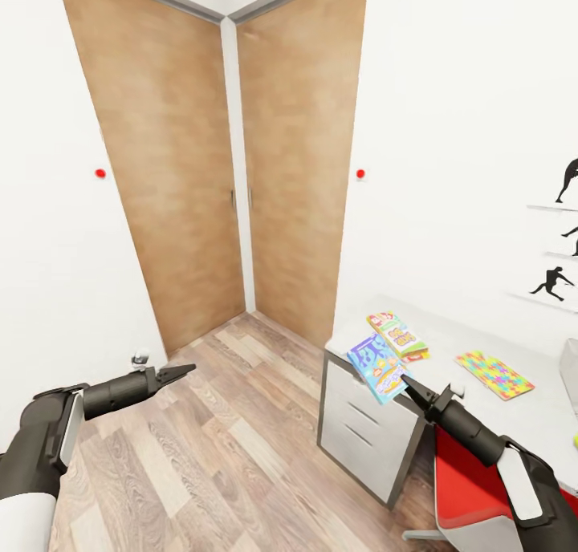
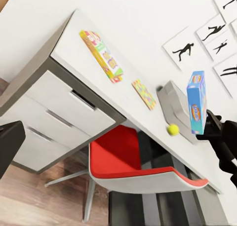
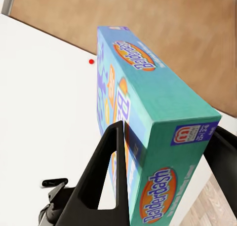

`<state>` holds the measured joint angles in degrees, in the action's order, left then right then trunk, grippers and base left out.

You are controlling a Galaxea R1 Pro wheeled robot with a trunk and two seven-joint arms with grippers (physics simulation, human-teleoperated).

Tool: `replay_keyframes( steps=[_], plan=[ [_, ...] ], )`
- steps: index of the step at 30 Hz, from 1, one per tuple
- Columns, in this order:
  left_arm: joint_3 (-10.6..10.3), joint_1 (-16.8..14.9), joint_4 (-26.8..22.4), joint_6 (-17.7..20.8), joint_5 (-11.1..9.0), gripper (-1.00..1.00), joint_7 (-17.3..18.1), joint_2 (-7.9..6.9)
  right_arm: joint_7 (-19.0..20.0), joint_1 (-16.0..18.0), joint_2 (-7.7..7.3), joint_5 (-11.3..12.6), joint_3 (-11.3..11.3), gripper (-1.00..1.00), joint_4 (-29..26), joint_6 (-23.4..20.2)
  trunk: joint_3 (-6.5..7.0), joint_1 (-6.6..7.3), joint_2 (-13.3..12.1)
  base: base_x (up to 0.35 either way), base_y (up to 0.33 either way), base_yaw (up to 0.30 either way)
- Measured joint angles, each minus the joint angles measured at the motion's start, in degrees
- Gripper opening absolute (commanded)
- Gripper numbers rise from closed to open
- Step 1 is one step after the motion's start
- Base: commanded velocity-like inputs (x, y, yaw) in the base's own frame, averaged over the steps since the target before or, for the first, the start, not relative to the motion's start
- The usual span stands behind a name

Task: Put all the toys in the child's room - the three board games (two on the bed and one on the table), the two jigsaw puzzles on the table, and the tennis ball on the table - inside the toy box on the table in the child's room.

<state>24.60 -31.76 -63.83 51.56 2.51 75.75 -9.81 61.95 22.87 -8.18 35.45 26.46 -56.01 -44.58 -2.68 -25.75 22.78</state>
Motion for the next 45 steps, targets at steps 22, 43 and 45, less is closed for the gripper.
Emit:
replay_keyframes(
  steps=[22, 43, 45],
  plan=[
    [0.4, 0.0, 0.0, -0.3, -0.2, 1.00, 0.4, -0.17, 0.0, 0.1, 0.00, -0.2, 0.0, -1.00, 0.0, 0.2, 0.00, 0.00, 0.0, 0.000, 0.000, -0.255],
    [0.5, 0.0, 0.0, -0.3, -0.5, 1.00, 0.6, -1.25, 0.0, 0.1, 0.00, -0.2, 0.1, -1.00, 0.1, 0.3, 0.00, 0.00, 0.0, 0.000, 0.000, -0.259],
    [0.5, 0.0, 0.0, -0.3, -0.5, 1.00, 0.6, -1.27, 0.0, 0.1, 0.00, -0.2, 0.1, -1.00, 0.1, 0.3, 0.00, 0.00, 0.0, 0.000, 0.000, -0.259]
  ],
)
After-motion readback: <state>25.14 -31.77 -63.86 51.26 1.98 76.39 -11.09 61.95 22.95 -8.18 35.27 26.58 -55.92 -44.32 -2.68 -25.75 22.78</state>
